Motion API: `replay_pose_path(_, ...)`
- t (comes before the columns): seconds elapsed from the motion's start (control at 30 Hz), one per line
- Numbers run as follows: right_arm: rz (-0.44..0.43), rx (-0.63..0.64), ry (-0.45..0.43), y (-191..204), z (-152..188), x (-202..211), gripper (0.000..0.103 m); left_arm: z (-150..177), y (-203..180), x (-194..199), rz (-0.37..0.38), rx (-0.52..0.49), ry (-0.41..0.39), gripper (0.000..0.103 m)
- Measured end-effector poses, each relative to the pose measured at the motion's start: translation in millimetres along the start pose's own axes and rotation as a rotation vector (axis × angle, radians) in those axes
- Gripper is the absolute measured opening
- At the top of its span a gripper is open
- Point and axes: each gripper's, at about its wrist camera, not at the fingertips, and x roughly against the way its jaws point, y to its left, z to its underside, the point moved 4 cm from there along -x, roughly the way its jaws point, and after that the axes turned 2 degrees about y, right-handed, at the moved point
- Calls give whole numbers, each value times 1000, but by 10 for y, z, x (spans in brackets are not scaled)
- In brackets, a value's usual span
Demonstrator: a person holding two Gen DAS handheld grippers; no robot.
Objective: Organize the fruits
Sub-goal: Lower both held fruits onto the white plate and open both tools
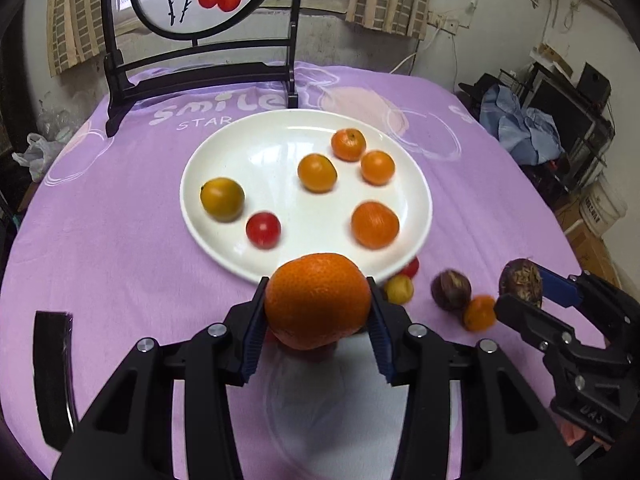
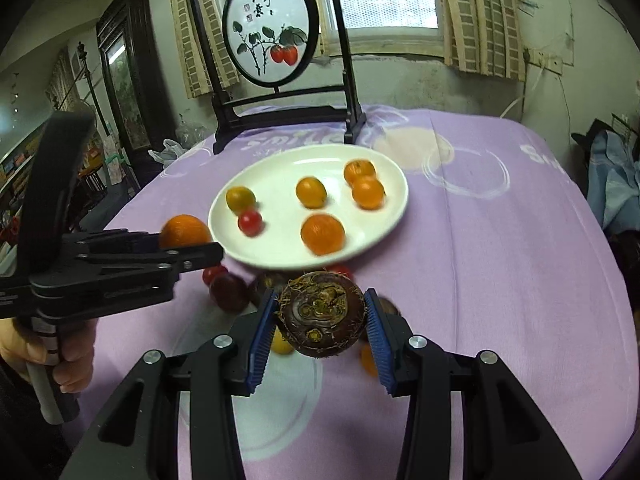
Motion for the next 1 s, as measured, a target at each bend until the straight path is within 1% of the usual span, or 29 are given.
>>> replay_pose_path(0.1, -2, -17, -5, -26, -272, -151, 44, -206, 76, -188, -11, 24, 10, 44)
replay_pose_path(0.2, 14, -39, -15, -52, -465, -306, 44, -393, 153, -355, -45, 50, 6, 44)
replay_pose_path(0.3, 5, -53, 14, -85, -614, -587, 44, -552, 237, -517, -55, 72, 20, 44)
replay_pose_path(0.43, 27, -79, 63, -149, -704, -933, 44, -690, 316, -682, -72, 83, 27, 44)
replay_pose_path(0.57, 47, -106, 101, -194, -753, -1176, 45, -758, 338, -811, -87, 84, 38, 45)
replay_pose_path(0.63, 34, -128, 127, -215, -754, -1278, 45, -775, 320, -833, -95, 73, 34, 45)
replay_pose_path(0.67, 34, -138, 127, -223, -754, -1298, 47, -774, 318, -832, -96, 77, 29, 46)
replay_pose_path(0.7, 42, -142, 124, -225, -752, -1302, 50, -772, 320, -824, -95, 84, 23, 50)
replay_pose_path(0.77, 60, -126, 91, -217, -752, -1236, 50, -764, 330, -756, -110, 96, -6, 64)
replay_pose_path(0.87, 57, -116, 75, -221, -704, -1108, 50, -722, 309, -570, -111, 86, -48, 75)
replay_pose_path(0.9, 60, -111, 72, -231, -675, -1053, 50, -703, 300, -513, -107, 83, -57, 77)
replay_pose_path(0.97, 71, -101, 68, -254, -612, -955, 50, -641, 291, -357, -102, 88, -86, 86)
replay_pose_path(1.0, 79, -103, 61, -287, -555, -872, 50, -602, 294, -288, -100, 96, -99, 88)
